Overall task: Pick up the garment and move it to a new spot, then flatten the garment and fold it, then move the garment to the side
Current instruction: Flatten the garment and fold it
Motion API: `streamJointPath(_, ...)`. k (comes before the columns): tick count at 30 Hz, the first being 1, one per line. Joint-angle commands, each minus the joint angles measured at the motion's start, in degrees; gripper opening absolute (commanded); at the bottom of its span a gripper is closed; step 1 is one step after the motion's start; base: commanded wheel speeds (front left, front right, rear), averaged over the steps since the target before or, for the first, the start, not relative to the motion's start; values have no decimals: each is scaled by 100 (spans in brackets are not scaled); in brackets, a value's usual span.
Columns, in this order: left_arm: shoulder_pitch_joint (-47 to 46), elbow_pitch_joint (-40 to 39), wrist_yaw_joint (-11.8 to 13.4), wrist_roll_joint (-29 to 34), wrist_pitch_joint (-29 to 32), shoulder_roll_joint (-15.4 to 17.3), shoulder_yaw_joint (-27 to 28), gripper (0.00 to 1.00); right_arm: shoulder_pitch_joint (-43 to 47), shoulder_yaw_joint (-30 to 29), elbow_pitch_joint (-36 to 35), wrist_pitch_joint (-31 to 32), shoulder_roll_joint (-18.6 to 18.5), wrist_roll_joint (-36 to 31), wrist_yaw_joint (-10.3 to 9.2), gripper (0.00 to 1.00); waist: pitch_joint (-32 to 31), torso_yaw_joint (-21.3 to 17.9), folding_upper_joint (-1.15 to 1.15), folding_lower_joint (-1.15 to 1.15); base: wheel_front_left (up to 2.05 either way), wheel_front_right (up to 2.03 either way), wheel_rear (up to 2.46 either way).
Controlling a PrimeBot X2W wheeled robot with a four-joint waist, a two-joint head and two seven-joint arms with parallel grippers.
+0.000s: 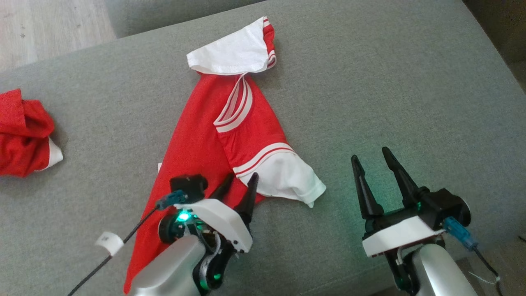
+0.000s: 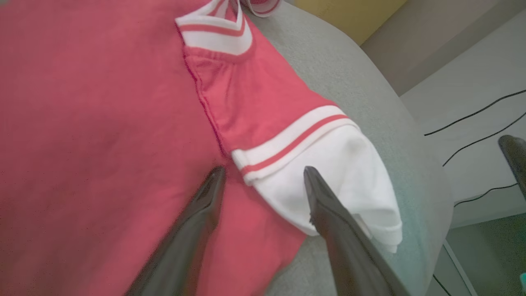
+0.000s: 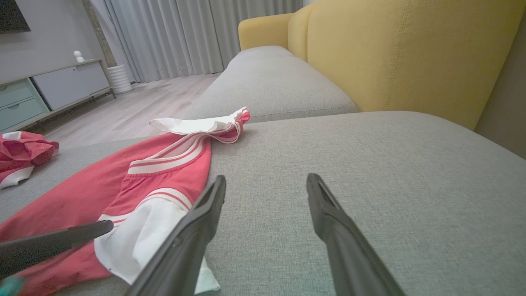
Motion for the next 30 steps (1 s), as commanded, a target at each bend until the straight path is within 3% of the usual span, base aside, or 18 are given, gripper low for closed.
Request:
streamJointPath(1, -219, -87, -85, 18, -60, -46, 109, 100, -201, 97, -196, -37, -17, 21, -4, 100, 0, -5, 0, 0, 0, 0, 0)
streamJointPath(3, -240, -41, -209, -5, -77, -121, 75, 73, -203, 98, -195, -37, -17, 21, -4, 100, -2, -6, 0, 0, 0, 0, 0)
streamJointPath(4, -258, -23, -258, -9, -88, -153, 60, 43, -205, 101, -191, -37, -17, 22, -4, 100, -8, -9, 0, 0, 0, 0, 0)
streamJointPath(5, -278, -6, -298, -4, -100, -181, 41, 26, -207, 105, -186, -37, -17, 22, -4, 100, -15, -11, 0, 0, 0, 0, 0)
streamJointPath(6, -296, 13, -327, 0, -110, -207, 27, 4, -210, 112, -180, -37, -17, 25, -4, 100, -23, -15, 0, 0, 0, 0, 0)
streamJointPath(7, -313, 33, -345, 1, -124, -230, 20, 0, -214, 121, -176, -37, -17, 29, -4, 100, -31, -20, 0, 0, 0, 0, 0)
streamJointPath(15, -453, 161, -527, -18, -290, -301, 59, 0, -221, 154, -132, -37, -17, 77, -4, 100, -132, -86, 0, 0, 0, 0, 0)
streamJointPath(19, -493, -384, -695, -288, -320, -157, 341, 0, -151, 93, -115, -37, -17, 82, -4, 100, -240, -67, 0, 0, 0, 0, 0)
streamJointPath(24, -449, -1960, -687, -783, 30, 537, 855, 0, -28, -14, -97, -37, -17, 54, -4, 100, -415, -4, 0, 0, 0, 0, 0)
streamJointPath(29, -443, -3742, -296, -1359, 595, 1521, 1608, 0, 17, -10, -105, -37, -17, 114, -4, 100, -556, 35, 0, 0, 0, 0, 0)
streamJointPath(30, -443, -3742, -296, -1359, 595, 1521, 1608, 0, 17, -10, -105, -37, -17, 114, -4, 100, -556, 35, 0, 0, 0, 0, 0)
